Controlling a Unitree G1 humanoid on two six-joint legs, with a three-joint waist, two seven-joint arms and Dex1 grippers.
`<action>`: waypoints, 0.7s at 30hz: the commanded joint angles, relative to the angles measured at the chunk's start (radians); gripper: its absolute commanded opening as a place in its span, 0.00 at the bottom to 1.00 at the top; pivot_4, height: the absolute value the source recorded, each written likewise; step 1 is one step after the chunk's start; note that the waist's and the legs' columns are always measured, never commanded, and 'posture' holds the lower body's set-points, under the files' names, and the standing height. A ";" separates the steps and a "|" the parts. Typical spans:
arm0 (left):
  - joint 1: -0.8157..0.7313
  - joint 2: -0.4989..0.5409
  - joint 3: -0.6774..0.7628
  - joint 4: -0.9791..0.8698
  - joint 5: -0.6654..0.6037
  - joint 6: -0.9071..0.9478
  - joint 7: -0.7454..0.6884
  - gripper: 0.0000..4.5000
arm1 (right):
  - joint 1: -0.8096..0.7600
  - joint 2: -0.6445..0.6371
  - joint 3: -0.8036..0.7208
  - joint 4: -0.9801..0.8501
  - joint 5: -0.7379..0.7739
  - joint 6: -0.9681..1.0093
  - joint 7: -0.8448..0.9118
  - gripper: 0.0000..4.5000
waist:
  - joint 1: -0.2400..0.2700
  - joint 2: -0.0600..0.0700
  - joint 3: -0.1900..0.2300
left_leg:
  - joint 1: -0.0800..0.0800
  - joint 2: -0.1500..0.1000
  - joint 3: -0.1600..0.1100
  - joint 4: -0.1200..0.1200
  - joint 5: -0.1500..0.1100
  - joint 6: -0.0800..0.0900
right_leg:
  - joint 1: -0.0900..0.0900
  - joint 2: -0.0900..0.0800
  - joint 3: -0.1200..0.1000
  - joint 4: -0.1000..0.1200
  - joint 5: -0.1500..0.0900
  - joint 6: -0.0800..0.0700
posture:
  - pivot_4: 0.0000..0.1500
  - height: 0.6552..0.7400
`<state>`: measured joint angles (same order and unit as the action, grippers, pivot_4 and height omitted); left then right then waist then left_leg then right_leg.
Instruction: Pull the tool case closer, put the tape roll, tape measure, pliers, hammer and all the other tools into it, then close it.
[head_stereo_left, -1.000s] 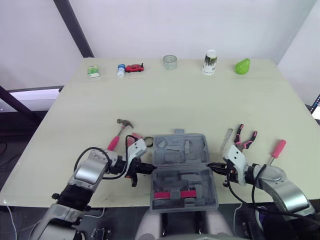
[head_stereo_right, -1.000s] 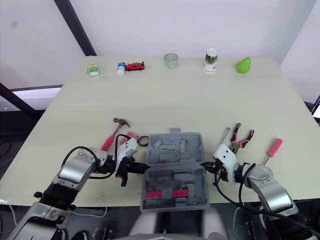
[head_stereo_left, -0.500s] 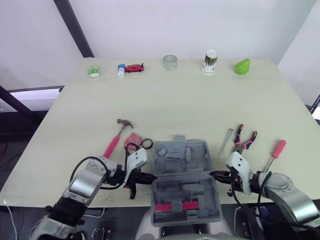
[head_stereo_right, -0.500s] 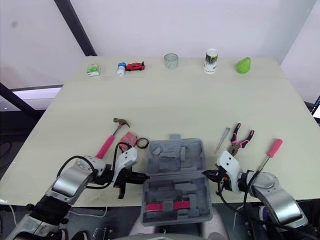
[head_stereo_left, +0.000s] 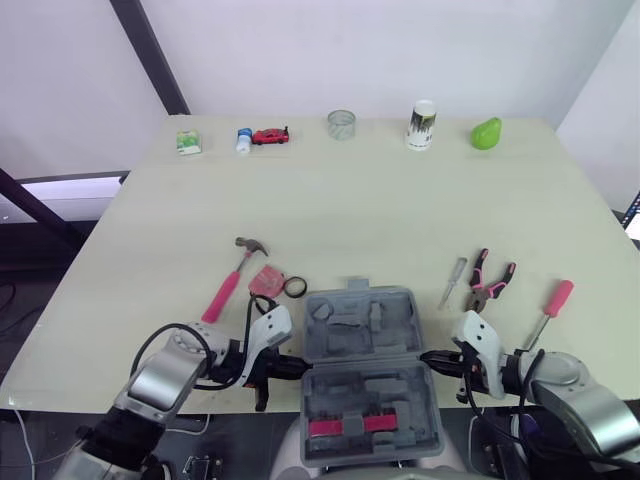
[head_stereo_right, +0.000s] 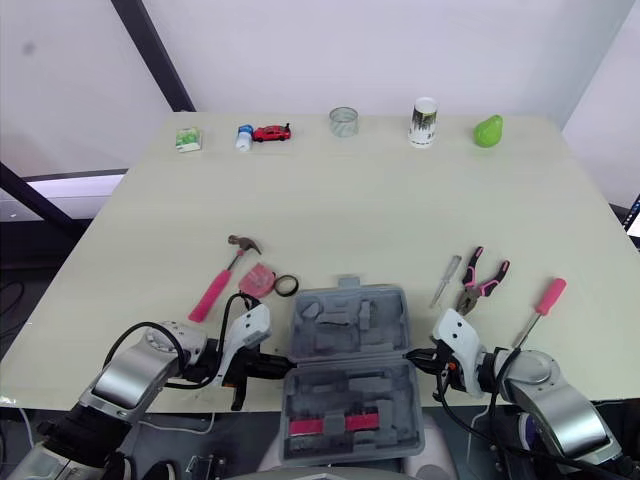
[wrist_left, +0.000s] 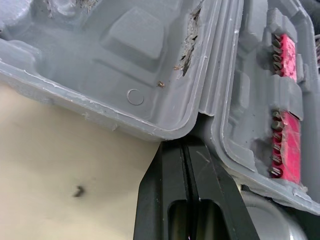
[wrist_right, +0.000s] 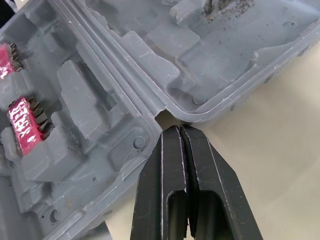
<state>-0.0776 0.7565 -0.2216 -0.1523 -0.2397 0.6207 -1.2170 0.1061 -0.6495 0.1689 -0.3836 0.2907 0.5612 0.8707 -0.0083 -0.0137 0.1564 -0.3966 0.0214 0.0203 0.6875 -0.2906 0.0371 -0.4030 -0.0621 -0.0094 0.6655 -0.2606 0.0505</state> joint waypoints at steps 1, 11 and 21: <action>0.000 0.018 0.008 -0.022 -0.013 -0.026 0.001 0.00 | -0.003 0.001 -0.005 -0.046 0.025 -0.009 0.006 0.01 | 0.000 0.000 0.000 | 0.000 0.000 0.000 0.000 0.000 0.000 | 0.000 0.000 0.000 0.000 0.000 0.000 | 1.00 1.00; -0.029 0.027 0.030 0.029 -0.016 -0.042 0.014 0.00 | -0.018 0.024 0.014 -0.037 0.019 -0.014 -0.019 0.01 | 0.001 0.000 0.000 | 0.000 0.000 0.000 0.000 0.000 0.000 | 0.000 0.000 0.000 0.000 0.000 0.000 | 1.00 1.00; -0.082 -0.020 0.007 0.077 0.013 -0.072 0.068 0.00 | -0.029 0.021 0.011 0.003 -0.006 -0.035 -0.031 0.01 | 0.007 0.000 0.000 | 0.000 0.000 0.000 0.000 0.000 0.000 | 0.000 0.000 0.000 0.000 0.000 0.000 | 1.00 1.00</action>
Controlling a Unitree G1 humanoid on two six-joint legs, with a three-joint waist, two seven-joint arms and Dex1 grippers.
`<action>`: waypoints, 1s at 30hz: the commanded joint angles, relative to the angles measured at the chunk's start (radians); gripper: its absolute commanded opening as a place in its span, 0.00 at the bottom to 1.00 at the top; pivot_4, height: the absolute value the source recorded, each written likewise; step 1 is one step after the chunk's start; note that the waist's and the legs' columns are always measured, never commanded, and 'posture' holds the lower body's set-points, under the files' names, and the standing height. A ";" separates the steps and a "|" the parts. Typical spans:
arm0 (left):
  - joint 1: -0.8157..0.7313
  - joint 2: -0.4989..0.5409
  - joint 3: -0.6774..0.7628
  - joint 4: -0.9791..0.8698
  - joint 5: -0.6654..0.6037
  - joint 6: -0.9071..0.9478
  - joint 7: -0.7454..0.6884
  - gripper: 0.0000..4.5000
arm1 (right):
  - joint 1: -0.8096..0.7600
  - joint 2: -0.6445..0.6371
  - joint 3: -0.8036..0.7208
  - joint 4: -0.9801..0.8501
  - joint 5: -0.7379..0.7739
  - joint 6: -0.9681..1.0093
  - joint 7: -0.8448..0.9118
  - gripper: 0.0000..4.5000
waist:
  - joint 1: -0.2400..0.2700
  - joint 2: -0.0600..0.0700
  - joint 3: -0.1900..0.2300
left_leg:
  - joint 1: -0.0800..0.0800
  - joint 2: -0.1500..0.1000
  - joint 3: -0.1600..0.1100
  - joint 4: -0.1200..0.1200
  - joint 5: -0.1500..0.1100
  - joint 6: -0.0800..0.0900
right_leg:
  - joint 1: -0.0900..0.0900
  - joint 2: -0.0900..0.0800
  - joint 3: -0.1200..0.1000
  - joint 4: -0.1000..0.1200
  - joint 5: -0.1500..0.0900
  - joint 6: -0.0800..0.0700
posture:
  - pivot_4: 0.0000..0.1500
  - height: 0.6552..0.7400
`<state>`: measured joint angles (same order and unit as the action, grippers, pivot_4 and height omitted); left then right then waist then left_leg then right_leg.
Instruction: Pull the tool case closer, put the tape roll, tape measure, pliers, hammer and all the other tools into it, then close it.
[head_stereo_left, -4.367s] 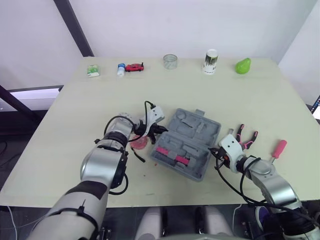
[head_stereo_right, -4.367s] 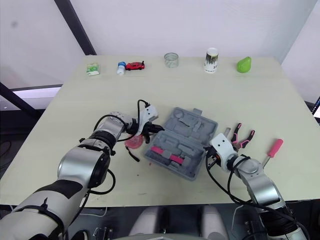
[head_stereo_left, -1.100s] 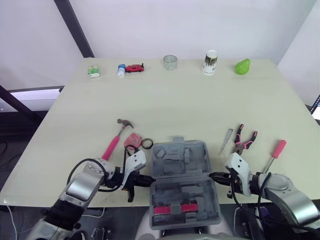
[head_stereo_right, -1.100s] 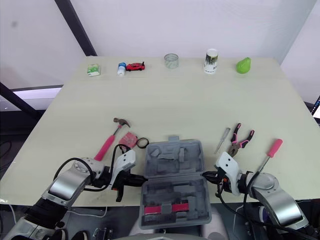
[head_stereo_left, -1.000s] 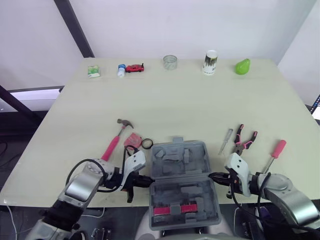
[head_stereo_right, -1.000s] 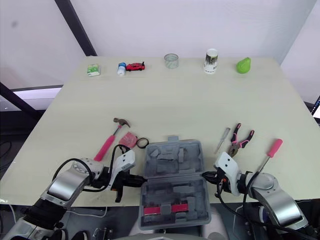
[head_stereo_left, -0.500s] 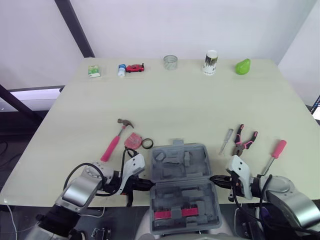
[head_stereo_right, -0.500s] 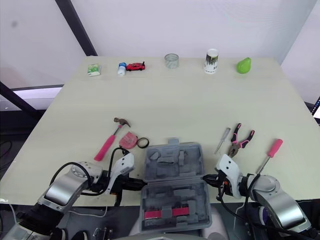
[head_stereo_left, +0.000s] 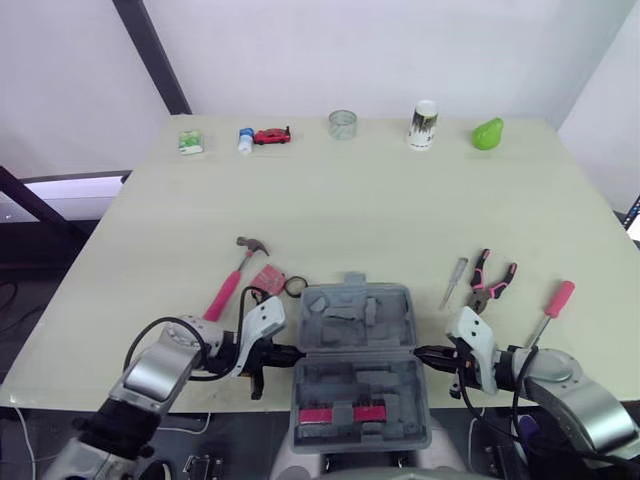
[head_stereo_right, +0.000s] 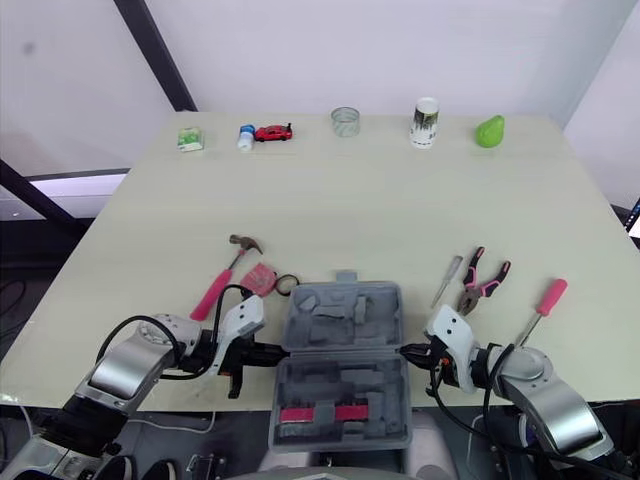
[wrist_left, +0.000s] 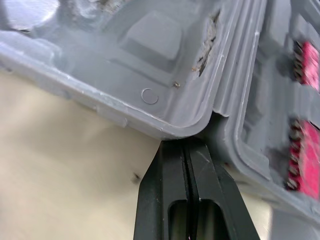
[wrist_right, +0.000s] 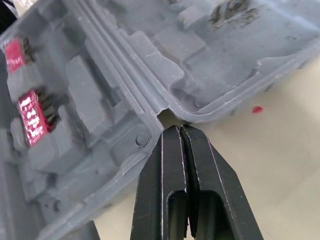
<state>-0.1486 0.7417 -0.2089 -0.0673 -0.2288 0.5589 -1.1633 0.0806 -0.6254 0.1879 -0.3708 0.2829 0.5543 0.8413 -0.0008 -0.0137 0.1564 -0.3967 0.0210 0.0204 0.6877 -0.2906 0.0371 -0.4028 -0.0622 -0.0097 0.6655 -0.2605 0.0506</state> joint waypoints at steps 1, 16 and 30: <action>-0.012 -0.007 -0.008 -0.008 0.002 -0.009 0.015 0.00 | -0.005 -0.001 -0.009 -0.008 0.001 -0.030 -0.001 0.01 | 0.000 0.000 0.000 | 0.000 0.000 0.000 0.000 0.000 0.000 | 0.000 0.000 0.000 0.000 0.000 0.000 | 1.00 1.00; -0.007 0.012 -0.018 0.012 0.022 -0.030 0.012 0.00 | -0.021 0.017 0.016 0.026 -0.032 -0.058 -0.010 0.01 | 0.000 0.000 0.000 | 0.000 0.000 0.000 0.000 0.000 0.000 | 0.000 0.000 0.000 0.000 0.000 0.000 | 1.00 1.00; -0.018 0.013 -0.008 0.034 0.025 -0.045 0.026 0.00 | -0.019 0.009 -0.005 0.028 -0.024 -0.066 -0.003 0.01 | 0.001 0.000 0.000 | 0.000 0.000 0.000 0.000 0.000 0.000 | 0.000 0.000 0.000 0.000 0.000 0.000 | 1.00 1.00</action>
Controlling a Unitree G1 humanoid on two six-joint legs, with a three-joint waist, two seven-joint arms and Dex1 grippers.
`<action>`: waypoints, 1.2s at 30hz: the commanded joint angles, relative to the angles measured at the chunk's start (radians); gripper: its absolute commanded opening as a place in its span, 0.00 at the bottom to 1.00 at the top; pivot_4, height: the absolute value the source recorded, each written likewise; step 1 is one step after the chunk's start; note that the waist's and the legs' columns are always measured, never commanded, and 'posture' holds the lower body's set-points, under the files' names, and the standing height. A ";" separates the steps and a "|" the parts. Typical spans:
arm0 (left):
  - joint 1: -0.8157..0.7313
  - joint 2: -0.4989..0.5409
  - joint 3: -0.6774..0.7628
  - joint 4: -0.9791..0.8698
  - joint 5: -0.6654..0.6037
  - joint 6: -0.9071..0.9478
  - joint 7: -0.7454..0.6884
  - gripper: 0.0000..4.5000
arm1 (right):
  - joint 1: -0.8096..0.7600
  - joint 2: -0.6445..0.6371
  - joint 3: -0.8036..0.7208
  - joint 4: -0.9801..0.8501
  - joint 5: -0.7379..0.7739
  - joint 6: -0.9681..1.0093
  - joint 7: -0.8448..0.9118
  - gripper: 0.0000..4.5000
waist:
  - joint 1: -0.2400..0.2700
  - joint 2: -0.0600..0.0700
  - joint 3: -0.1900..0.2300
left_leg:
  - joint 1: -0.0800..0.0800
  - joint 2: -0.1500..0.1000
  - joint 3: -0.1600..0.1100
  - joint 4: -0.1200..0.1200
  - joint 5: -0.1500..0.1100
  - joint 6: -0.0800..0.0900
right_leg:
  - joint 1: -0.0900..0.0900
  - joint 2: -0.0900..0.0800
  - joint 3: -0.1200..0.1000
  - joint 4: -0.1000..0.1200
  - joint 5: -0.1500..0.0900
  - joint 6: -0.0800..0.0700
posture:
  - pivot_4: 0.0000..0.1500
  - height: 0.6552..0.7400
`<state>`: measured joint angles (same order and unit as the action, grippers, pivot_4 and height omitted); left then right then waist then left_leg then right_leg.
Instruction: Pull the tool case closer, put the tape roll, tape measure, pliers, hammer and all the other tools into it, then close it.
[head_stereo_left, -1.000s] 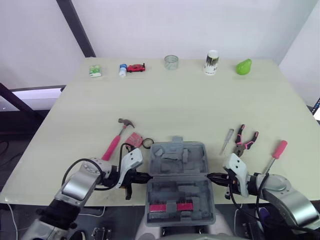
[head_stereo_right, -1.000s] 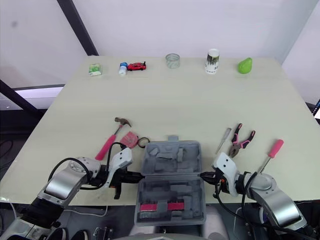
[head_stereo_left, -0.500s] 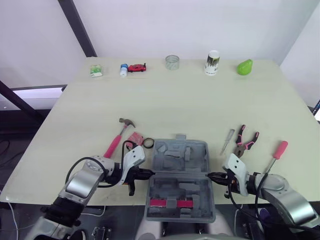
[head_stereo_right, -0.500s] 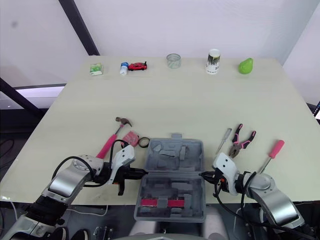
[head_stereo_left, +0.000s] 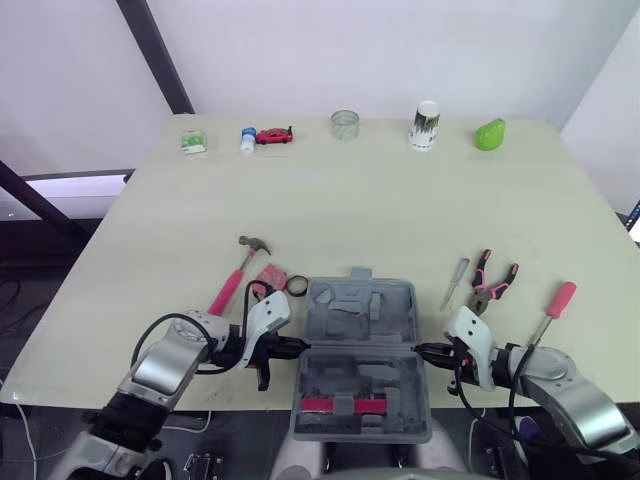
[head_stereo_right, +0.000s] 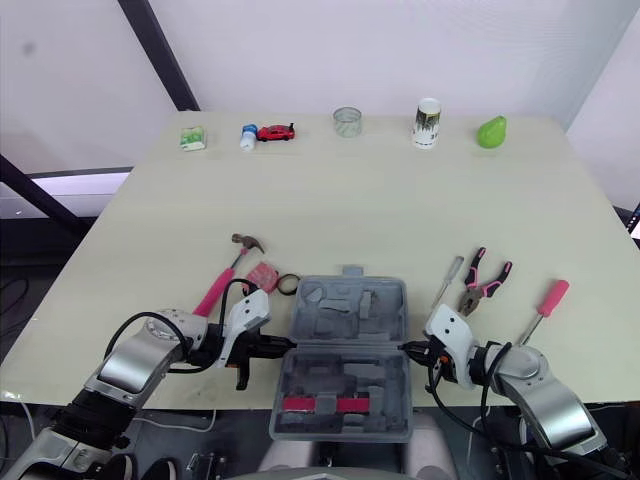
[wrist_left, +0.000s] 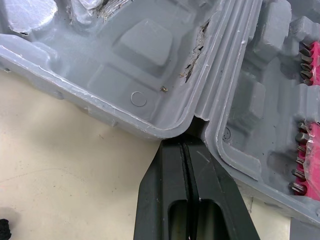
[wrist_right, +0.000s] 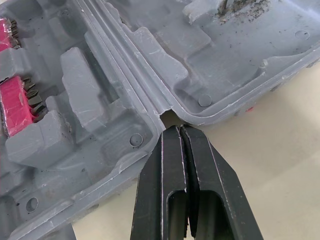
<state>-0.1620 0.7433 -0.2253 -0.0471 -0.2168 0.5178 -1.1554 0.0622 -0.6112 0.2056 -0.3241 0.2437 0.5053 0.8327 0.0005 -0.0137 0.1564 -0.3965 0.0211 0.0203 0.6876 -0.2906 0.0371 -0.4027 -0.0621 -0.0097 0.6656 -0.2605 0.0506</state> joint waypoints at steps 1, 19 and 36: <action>-0.006 0.013 0.012 0.014 0.012 -0.004 0.020 0.00 | 0.001 -0.007 -0.026 -0.019 0.016 -0.018 0.006 0.01 | 0.000 0.000 0.000 | 0.000 0.000 0.000 0.000 0.000 0.000 | 0.000 0.000 0.000 0.000 0.000 0.000 | 1.00 1.00; 0.090 0.041 0.201 -0.082 -0.122 -0.030 0.022 0.00 | 0.085 -0.009 -0.163 -0.045 0.052 -0.101 -0.015 0.01 | -0.003 0.000 0.000 | 0.000 0.001 0.000 0.000 0.000 0.000 | 0.000 0.000 0.000 0.000 0.000 0.000 | 1.00 1.00; 0.493 -0.055 0.809 -0.072 -0.256 -0.215 0.213 0.47 | 0.355 0.062 -0.643 0.148 0.204 -0.451 0.010 0.21 | 0.002 0.000 0.000 | 0.003 0.001 0.000 -0.001 0.000 0.000 | 0.004 -0.002 -0.001 -0.002 0.000 -0.001 | 1.00 1.00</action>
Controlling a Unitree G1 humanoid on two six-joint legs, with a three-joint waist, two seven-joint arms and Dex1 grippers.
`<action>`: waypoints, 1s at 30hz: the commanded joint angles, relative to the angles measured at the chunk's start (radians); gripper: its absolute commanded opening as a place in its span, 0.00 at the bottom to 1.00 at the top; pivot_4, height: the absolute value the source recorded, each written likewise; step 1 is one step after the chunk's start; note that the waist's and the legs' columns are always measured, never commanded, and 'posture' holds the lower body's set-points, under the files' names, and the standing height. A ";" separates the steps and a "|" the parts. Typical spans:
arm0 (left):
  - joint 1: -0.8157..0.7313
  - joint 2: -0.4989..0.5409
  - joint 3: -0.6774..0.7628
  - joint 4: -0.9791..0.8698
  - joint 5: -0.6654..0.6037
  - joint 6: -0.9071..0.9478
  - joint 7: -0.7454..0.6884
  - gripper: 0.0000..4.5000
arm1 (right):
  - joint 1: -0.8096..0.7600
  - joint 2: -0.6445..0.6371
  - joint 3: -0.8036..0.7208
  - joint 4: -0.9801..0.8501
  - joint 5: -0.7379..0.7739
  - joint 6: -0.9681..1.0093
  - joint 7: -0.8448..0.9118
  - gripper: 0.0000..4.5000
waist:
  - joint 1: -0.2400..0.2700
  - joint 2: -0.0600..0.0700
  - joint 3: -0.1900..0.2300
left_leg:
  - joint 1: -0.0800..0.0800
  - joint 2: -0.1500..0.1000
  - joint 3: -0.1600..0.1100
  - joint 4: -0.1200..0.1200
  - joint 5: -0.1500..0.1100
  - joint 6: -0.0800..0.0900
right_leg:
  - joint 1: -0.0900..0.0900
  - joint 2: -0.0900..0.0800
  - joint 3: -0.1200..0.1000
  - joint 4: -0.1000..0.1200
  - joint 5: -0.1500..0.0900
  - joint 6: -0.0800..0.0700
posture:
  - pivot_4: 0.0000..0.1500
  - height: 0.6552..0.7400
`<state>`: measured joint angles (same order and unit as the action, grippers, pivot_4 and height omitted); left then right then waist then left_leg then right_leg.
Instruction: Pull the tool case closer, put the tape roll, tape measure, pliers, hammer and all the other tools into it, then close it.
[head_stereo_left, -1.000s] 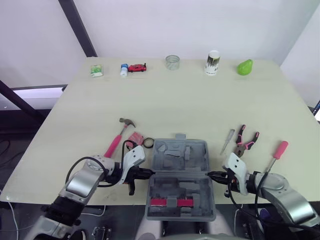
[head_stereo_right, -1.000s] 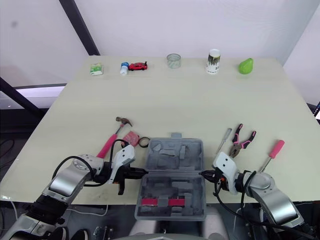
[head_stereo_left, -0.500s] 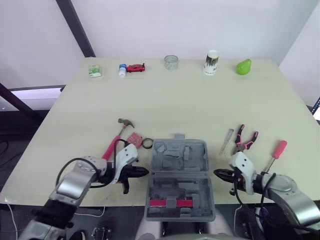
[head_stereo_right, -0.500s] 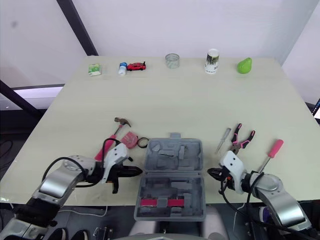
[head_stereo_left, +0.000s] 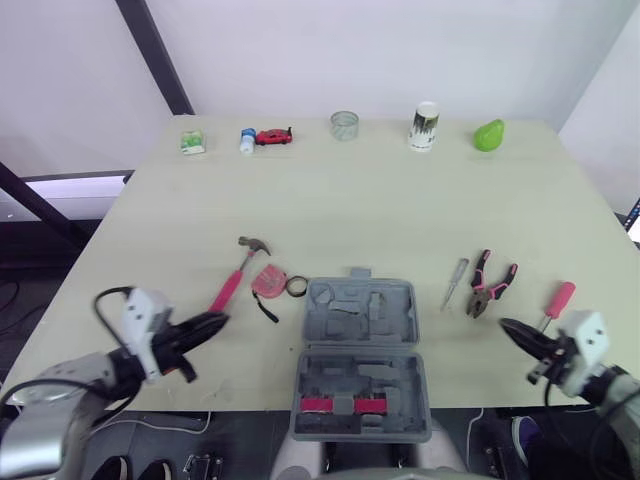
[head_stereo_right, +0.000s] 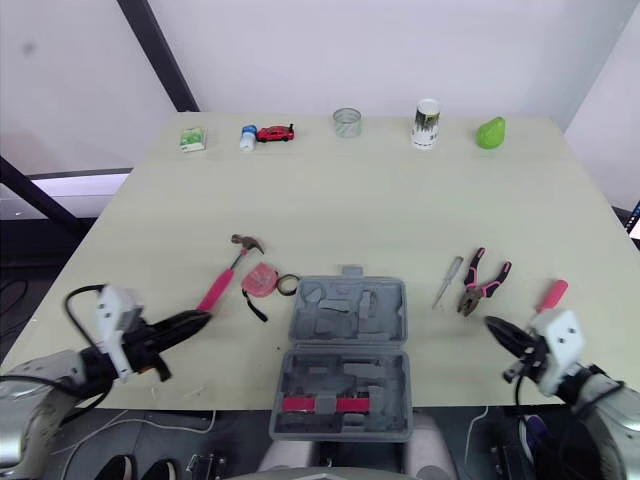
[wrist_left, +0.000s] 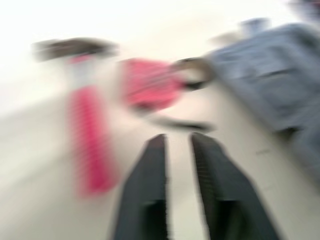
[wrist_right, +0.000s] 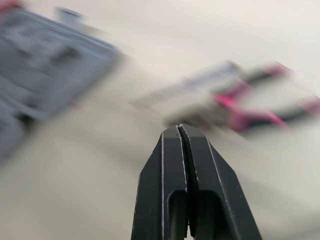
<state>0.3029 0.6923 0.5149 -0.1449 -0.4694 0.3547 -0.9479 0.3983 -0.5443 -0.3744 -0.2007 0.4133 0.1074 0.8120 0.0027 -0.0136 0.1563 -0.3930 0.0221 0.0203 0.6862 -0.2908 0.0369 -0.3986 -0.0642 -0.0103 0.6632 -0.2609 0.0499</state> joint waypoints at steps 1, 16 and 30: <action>0.046 -0.006 0.090 0.047 -0.003 -0.067 0.005 0.58 | 0.027 -0.004 -0.088 0.054 0.036 -0.073 0.033 0.33 | 0.000 0.000 0.000 | 0.001 0.000 0.000 0.000 0.000 0.000 | 0.001 0.000 0.000 0.000 0.000 0.000 | 1.00 1.00; 0.156 -0.022 0.172 0.278 0.019 -0.241 0.003 1.00 | 0.116 -0.045 -0.299 0.352 0.113 -0.173 0.147 1.00 | 0.003 -0.003 -0.004 | 0.009 0.001 0.004 -0.003 -0.001 0.000 | 0.005 -0.008 0.004 -0.001 -0.002 -0.004 | 1.00 1.00; 0.092 0.092 0.021 0.052 0.076 -0.196 -0.023 1.00 | 0.072 -0.066 -0.156 -0.082 0.217 0.027 0.152 1.00 | 0.011 0.000 -0.006 | 0.008 0.002 0.004 -0.005 -0.001 0.000 | 0.003 -0.012 0.006 -0.003 -0.003 -0.005 | 1.00 1.00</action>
<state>0.3989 0.7655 0.5482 -0.0454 -0.4075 0.1539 -0.9710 0.4750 -0.5984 -0.5281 -0.2325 0.6063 0.1229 0.9614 0.0137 -0.0132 0.1501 -0.3857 0.0238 0.0243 0.6810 -0.2918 0.0368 -0.3955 -0.0769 -0.0042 0.6600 -0.2634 0.0447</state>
